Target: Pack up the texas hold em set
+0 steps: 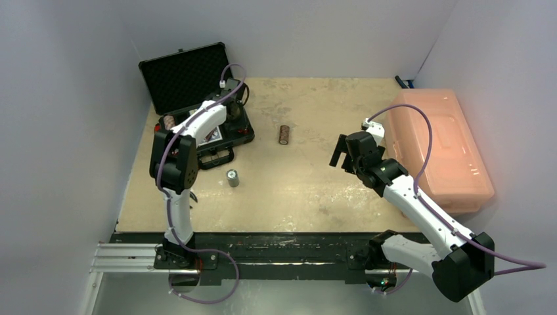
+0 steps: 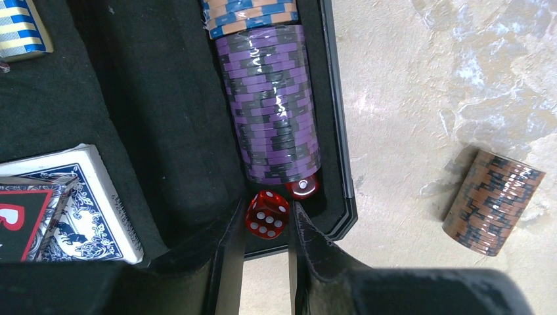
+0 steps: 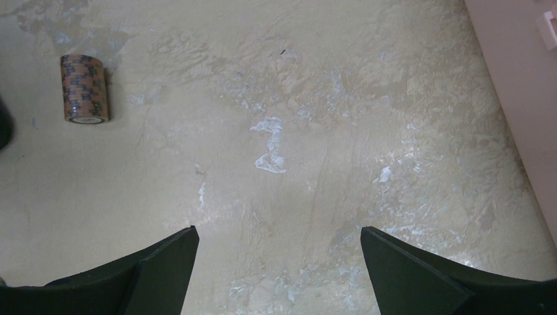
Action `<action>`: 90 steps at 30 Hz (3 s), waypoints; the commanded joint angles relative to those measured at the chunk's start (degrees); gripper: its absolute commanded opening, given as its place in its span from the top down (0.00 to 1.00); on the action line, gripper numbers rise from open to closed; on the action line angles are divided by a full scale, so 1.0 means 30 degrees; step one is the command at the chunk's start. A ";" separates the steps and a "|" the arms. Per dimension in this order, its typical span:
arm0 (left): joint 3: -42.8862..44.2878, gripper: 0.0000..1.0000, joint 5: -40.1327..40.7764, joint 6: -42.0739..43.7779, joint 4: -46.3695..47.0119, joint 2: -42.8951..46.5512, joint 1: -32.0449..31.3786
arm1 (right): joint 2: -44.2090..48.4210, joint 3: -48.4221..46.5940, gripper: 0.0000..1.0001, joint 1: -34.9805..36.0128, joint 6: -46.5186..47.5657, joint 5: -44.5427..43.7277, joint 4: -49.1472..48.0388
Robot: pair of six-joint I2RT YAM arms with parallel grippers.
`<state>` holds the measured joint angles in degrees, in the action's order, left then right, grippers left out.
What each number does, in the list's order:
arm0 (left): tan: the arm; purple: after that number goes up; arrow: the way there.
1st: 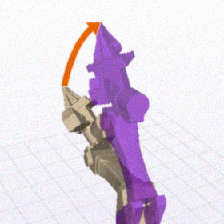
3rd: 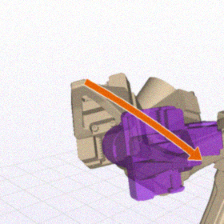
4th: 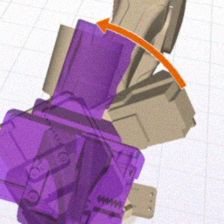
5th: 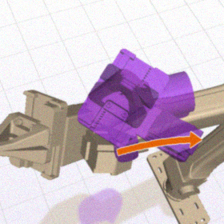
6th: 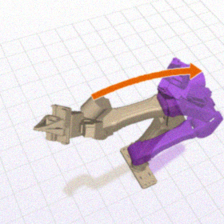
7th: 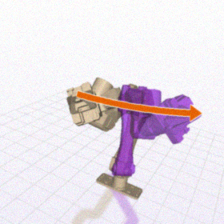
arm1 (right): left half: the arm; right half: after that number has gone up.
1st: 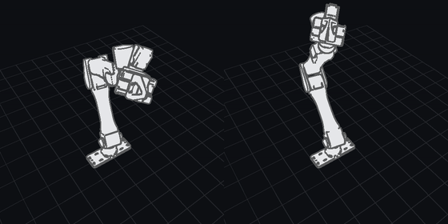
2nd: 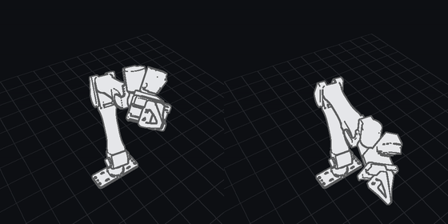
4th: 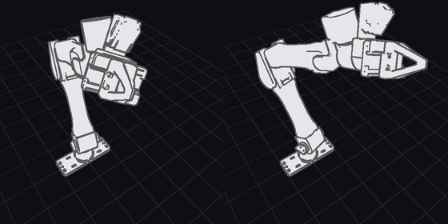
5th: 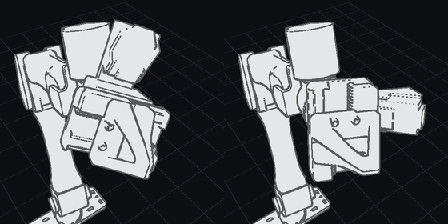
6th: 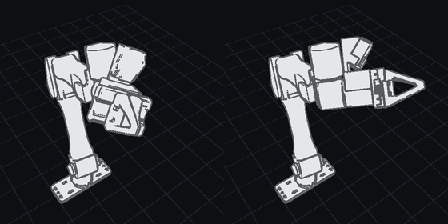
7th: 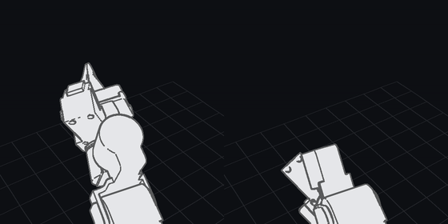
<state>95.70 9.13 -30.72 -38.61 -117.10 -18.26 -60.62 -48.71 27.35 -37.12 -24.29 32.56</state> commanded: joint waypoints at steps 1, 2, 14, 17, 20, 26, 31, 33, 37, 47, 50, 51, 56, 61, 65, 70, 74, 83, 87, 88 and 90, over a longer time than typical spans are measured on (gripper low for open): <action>0.0936 1.00 -0.0053 0.0398 0.0009 -0.0277 0.0250 | 0.0139 -0.0003 0.01 -0.0048 -0.0018 -0.0046 -0.0161; 0.0981 1.00 -0.0053 0.0400 0.0009 -0.0305 0.0256 | 0.0138 0.0005 0.01 -0.0056 -0.0011 -0.0047 -0.0159; 0.1556 1.00 -0.0139 0.0585 -0.0240 -0.0709 0.0257 | 0.0087 0.0002 0.01 -0.0061 0.0009 -0.0023 -0.0215; 0.1633 0.95 -0.0193 0.0734 -0.0205 -0.0749 0.0257 | 0.0107 -0.0002 0.01 -0.0060 0.0011 -0.0017 -0.0217; 0.1622 0.90 -0.0175 0.0820 -0.0167 -0.0734 0.0257 | 0.0087 0.0034 0.01 -0.0050 0.0003 -0.0017 -0.0246; 0.1635 0.80 -0.0070 0.0865 -0.0186 -0.0717 0.0257 | 0.0050 0.0034 0.01 -0.0038 0.0011 -0.0017 -0.0276; 0.1566 0.72 -0.0039 0.0876 -0.0161 -0.0652 0.0257 | 0.0076 0.0035 0.01 -0.0059 0.0011 0.0001 -0.0283; 0.1558 0.69 -0.0053 0.0865 -0.0138 -0.0648 0.0257 | 0.0080 0.0031 0.01 -0.0058 0.0011 0.0008 -0.0276; 0.1541 0.61 -0.0108 0.0865 -0.0091 -0.0567 0.0257 | 0.0135 0.0035 0.01 -0.0065 0.0012 -0.0017 -0.0262; 0.1536 0.57 -0.0200 0.0950 -0.0060 -0.0331 0.0257 | 0.0166 0.0057 0.01 -0.0065 -0.0018 -0.0028 -0.0247; 0.1457 0.57 -0.0142 0.0981 -0.0067 -0.0130 0.0257 | 0.0168 0.0060 0.01 -0.0064 -0.0018 -0.0018 -0.0247; 0.1405 0.57 -0.0141 0.0982 -0.0026 -0.0056 0.0257 | 0.0168 0.0064 0.01 -0.0065 -0.0018 -0.0039 -0.0247; 0.0469 0.46 -0.0289 0.1147 0.0776 0.1025 0.0257 | 0.0226 0.0093 0.01 -0.0047 -0.0018 0.0005 -0.0274; -0.0942 0.22 -0.0390 0.1271 0.1820 0.2475 0.0250 | 0.0160 0.0063 0.01 -0.0036 0.0026 0.0026 -0.0298; -0.2285 0.10 -0.0404 0.1413 0.2629 0.3968 0.0257 | 0.0218 0.0092 0.01 -0.0053 0.0139 0.0275 -0.0371; -0.4349 0.01 -0.0126 0.1496 0.3697 0.6355 0.0257 | 0.0423 0.0208 0.01 -0.0050 0.0402 0.0824 -0.0690; -0.6086 0.00 -0.0079 0.1246 0.4321 0.8502 0.0264 | 0.0403 0.0232 0.01 -0.0050 0.0495 0.1304 -0.0831; -0.9573 0.00 0.0130 0.0667 0.4195 1.4468 0.0461 | -0.0141 0.0164 0.01 -0.0042 0.1195 0.3098 -0.1294; -0.9817 0.00 0.0466 0.0865 0.2593 1.6161 0.0462 | -0.0352 0.0065 0.01 -0.0011 0.1177 0.4113 -0.1732; -0.9873 0.00 0.0645 0.0964 0.2104 1.6615 0.0462 | -0.0307 0.0050 0.01 -0.0033 0.1208 0.4249 -0.1912; -1.0114 0.00 0.1009 0.1290 0.1370 1.7621 0.0462 | -0.0420 -0.0153 0.01 -0.0018 0.1234 0.4441 -0.1961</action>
<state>66.70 9.50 -27.86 -30.02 -69.38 -17.30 -61.67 -48.25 27.35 -34.48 -13.78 29.45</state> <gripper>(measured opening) 0.998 0.987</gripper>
